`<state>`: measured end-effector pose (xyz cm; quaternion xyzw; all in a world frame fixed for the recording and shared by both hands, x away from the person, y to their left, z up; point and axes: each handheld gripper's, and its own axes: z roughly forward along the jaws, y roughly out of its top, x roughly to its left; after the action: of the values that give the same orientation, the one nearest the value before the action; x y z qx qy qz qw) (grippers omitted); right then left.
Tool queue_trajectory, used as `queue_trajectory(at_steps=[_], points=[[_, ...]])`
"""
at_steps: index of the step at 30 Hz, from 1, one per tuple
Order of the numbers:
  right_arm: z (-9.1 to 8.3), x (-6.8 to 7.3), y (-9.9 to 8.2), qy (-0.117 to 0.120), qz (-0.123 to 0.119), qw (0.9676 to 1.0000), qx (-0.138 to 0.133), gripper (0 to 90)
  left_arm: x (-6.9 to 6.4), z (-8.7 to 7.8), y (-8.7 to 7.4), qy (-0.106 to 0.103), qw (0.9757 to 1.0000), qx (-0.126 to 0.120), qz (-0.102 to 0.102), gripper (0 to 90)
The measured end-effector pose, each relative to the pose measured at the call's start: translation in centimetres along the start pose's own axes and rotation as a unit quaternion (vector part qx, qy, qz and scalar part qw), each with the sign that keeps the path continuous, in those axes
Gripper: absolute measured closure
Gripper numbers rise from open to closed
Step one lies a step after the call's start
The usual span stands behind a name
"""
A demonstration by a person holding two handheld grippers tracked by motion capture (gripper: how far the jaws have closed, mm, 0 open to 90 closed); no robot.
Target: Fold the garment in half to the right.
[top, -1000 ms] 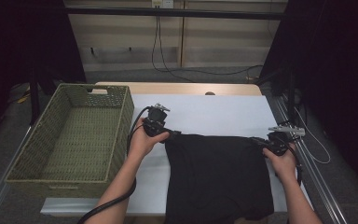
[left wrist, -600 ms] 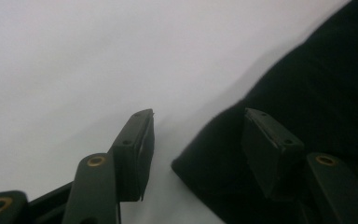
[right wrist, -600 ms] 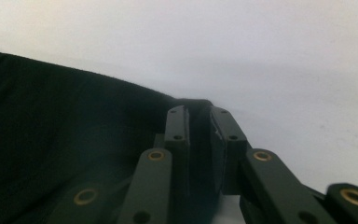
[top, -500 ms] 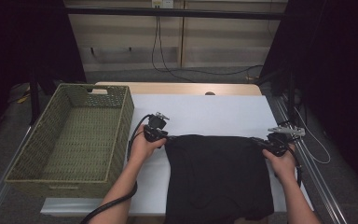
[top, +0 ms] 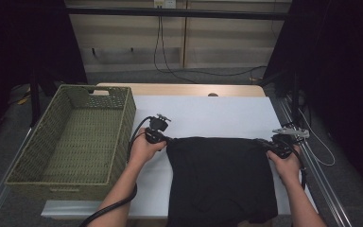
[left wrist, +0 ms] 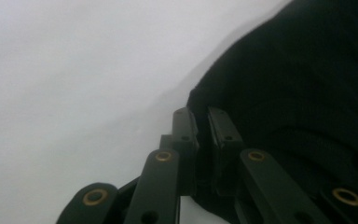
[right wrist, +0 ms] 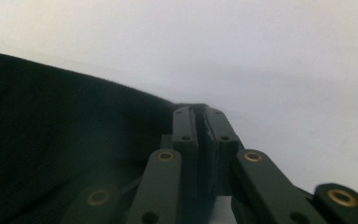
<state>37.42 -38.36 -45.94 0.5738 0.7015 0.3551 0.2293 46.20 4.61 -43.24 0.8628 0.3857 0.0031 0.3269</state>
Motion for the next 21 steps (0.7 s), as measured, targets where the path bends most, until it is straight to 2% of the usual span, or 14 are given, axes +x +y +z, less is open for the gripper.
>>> queue_trajectory(at_steps=[2, 4, 8, 11, 13, 18, 19, 21], points=[[-0.2, -0.3, 0.3, -0.003, 0.003, 1.0, -0.009, 84.8, 0.2, -0.5, 0.4, 0.002, 1.0, -0.007, -0.002, 83.5], [-0.4, -0.7, 0.8, -0.006, 0.006, 0.9999, -0.015, 85.0, 0.3, -1.1, 1.0, 0.011, 0.9999, -0.007, 0.006, 83.9], [-0.6, -1.2, 1.8, -0.004, 0.005, 0.9997, -0.024, 85.3, 0.4, -2.0, 1.9, 0.014, 0.9996, -0.026, -0.001, 84.5], [-0.7, -1.2, 2.3, -0.01, -0.002, 0.9995, -0.029, 85.5, 0.7, -2.6, 2.5, 0.032, 0.9988, -0.038, 0.003, 85.5], [-0.7, -1.2, 2.6, -0.012, -0.001, 0.9992, -0.037, 85.5, 1.0, -3.1, 2.9, 0.029, 0.9986, -0.044, -0.006, 85.5], [-0.5, -1.2, 3.2, -0.013, 0.0, 0.9989, -0.045, 85.5, 1.2, -3.3, 3.5, 0.035, 0.9986, -0.04, 0.002, 85.6], [-0.3, -1.1, 3.3, -0.018, -0.007, 0.9988, -0.044, 85.5, 1.2, -3.2, 3.7, 0.041, 0.9984, -0.038, 0.005, 85.7], [-0.2, -1.1, 3.4, -0.017, -0.005, 0.9989, -0.044, 85.5, 1.5, -3.2, 3.8, 0.042, 0.9984, -0.039, 0.001, 85.8]])
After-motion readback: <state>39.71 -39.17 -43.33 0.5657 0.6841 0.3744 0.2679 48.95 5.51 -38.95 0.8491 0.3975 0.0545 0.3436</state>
